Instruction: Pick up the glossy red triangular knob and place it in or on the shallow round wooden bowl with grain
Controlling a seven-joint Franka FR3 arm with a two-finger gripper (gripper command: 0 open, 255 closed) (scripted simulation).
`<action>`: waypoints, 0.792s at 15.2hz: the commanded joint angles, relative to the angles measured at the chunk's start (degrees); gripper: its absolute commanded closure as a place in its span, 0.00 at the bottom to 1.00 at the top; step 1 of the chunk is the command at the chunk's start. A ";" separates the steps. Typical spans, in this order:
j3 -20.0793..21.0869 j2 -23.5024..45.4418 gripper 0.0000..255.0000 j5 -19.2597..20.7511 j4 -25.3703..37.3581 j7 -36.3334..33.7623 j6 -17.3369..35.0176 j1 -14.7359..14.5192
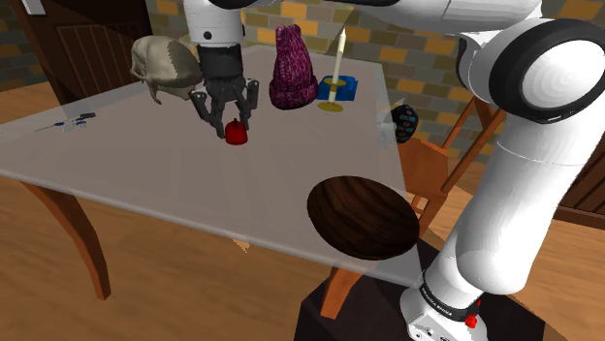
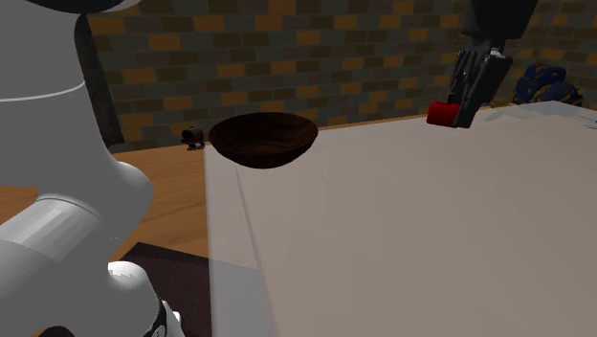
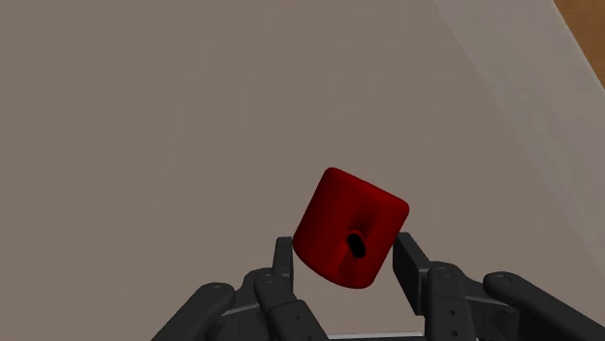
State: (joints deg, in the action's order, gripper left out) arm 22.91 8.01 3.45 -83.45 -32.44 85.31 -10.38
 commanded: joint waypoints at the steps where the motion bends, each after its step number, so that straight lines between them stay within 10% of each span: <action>1: 0.02 0.45 1.00 0.18 2.10 0.00 -1.70 -0.10; 10: 0.41 3.79 1.00 1.53 13.40 -0.63 -9.92 -1.29; 12: 0.37 -2.21 1.00 -0.83 5.76 -0.24 -7.83 -0.13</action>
State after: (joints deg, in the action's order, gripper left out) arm 23.33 7.67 3.35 -75.60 -32.94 77.09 -10.90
